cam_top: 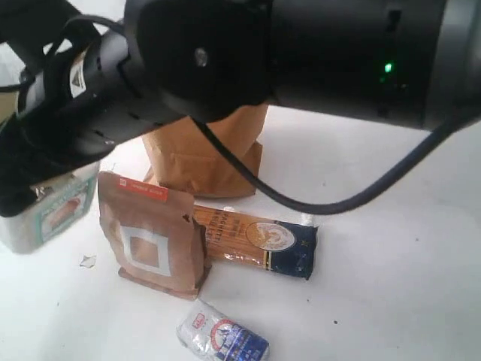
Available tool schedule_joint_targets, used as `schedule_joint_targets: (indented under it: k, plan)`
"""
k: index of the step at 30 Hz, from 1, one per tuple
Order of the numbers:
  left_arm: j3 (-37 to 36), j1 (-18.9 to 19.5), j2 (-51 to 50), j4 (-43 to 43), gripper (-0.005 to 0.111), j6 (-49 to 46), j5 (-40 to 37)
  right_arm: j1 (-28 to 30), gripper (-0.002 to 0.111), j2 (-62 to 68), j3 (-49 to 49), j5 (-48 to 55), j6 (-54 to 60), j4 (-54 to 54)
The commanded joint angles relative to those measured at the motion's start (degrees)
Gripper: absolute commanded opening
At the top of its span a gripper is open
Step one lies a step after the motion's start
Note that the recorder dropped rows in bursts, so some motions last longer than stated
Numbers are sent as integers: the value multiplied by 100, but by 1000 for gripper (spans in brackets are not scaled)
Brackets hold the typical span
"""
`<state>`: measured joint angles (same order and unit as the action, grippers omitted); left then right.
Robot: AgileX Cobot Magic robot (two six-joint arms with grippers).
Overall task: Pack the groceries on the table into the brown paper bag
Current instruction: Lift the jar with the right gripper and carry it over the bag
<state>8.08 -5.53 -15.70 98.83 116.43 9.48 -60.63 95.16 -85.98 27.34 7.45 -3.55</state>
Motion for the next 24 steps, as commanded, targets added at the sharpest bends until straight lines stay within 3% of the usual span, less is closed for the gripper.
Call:
schedule_joint_targets:
  k: [1, 9, 21, 24]
  plan:
    - [38, -49, 31, 112, 0, 19, 5, 11, 39, -329, -24, -1467, -2, 125]
    - [38, -49, 31, 112, 0, 19, 5, 502, 39, -308, -24, -3802, 397, 876]
    - [38, -49, 31, 112, 0, 19, 30, 1768, 39, 91, -24, -4633, 641, 805]
    - [38, -49, 31, 112, 0, 19, 69, 1893, 33, 105, -24, -4622, 641, 805]
